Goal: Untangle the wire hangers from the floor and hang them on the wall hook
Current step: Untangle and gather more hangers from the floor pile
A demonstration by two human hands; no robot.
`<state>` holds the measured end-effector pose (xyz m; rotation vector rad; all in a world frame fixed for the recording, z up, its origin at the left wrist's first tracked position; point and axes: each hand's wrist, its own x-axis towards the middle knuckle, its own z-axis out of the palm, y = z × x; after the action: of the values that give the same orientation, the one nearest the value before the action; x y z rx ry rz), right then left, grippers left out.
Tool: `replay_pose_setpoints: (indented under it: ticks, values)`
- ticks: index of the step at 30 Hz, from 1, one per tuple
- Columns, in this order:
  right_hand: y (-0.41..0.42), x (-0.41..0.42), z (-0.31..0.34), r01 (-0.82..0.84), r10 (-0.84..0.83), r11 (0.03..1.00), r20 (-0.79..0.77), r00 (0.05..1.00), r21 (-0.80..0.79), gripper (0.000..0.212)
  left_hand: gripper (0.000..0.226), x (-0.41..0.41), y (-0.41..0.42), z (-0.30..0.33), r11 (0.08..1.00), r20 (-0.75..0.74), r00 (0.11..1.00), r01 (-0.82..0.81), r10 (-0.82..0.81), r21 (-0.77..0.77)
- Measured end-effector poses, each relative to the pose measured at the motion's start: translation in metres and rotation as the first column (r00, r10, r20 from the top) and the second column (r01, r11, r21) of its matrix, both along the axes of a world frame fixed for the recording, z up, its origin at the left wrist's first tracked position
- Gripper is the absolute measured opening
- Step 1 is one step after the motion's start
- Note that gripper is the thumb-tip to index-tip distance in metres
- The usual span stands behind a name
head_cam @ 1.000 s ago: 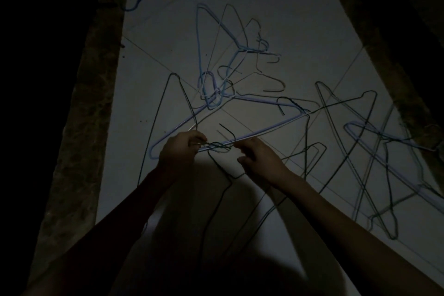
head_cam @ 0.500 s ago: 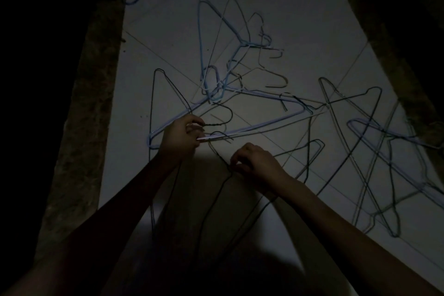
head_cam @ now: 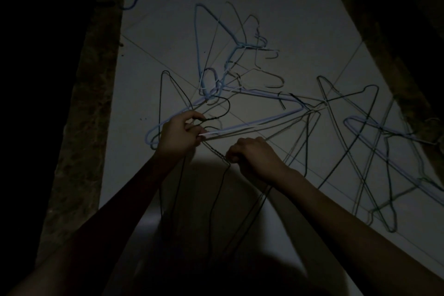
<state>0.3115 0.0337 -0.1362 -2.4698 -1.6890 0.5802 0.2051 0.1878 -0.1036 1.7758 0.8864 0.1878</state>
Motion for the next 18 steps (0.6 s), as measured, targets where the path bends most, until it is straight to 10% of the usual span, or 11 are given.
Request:
replay_pose_setpoints:
  ticks: [18]
  values:
    - [-0.027,0.012,0.001,0.074,-0.065,0.994,-0.106,0.992,0.084,0.032,0.018,0.012,0.008,-0.003,0.995,-0.043,0.999,0.022,-0.018,0.101]
